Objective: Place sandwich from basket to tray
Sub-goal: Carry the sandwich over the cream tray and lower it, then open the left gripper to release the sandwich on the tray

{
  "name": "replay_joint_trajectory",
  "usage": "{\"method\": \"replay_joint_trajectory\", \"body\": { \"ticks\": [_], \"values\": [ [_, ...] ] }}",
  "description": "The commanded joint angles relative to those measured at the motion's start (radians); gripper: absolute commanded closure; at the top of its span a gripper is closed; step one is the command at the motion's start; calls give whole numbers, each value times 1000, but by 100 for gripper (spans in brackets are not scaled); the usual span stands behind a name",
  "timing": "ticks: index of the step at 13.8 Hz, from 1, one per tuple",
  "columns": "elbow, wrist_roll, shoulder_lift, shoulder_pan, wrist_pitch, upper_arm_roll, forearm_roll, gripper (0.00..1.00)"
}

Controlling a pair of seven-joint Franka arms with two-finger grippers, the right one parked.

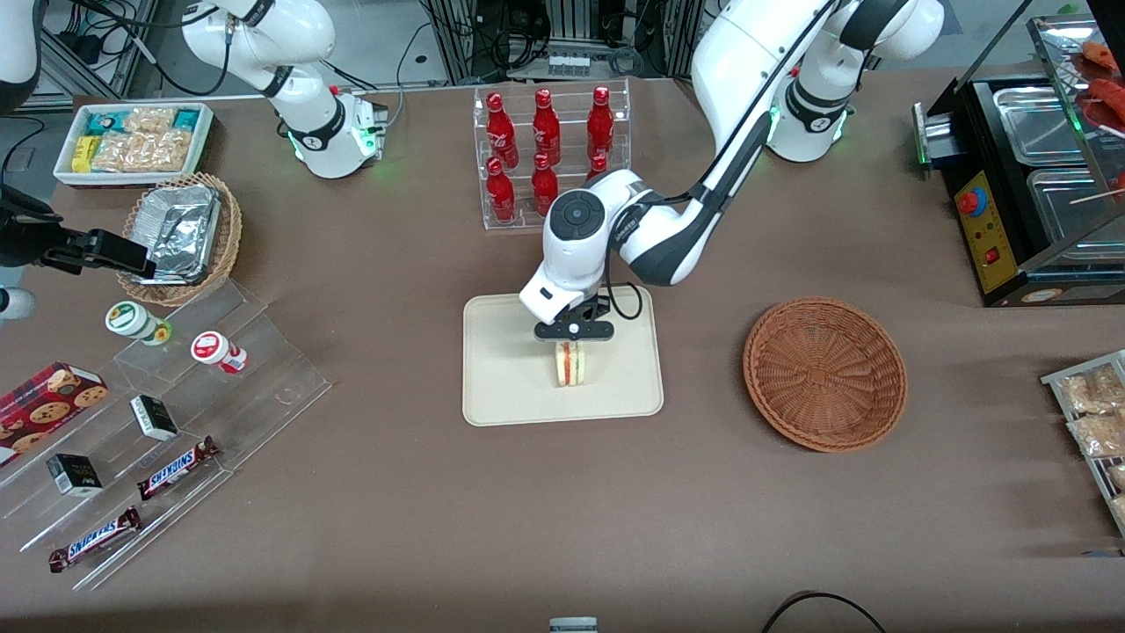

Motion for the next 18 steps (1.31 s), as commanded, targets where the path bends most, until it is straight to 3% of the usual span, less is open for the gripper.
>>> {"method": "replay_joint_trajectory", "body": {
  "ticks": [1, 4, 5, 6, 11, 18],
  "values": [
    [33, -46, 31, -33, 5, 13, 21, 100],
    [33, -46, 41, -35, 9, 15, 22, 96],
    [33, -46, 41, -35, 9, 13, 22, 44],
    [33, -43, 39, -35, 9, 15, 24, 1],
    [34, -48, -8, -24, -3, 21, 19, 1],
    [24, -161, -189, 33, -165, 44, 3, 1]
  ]
}}
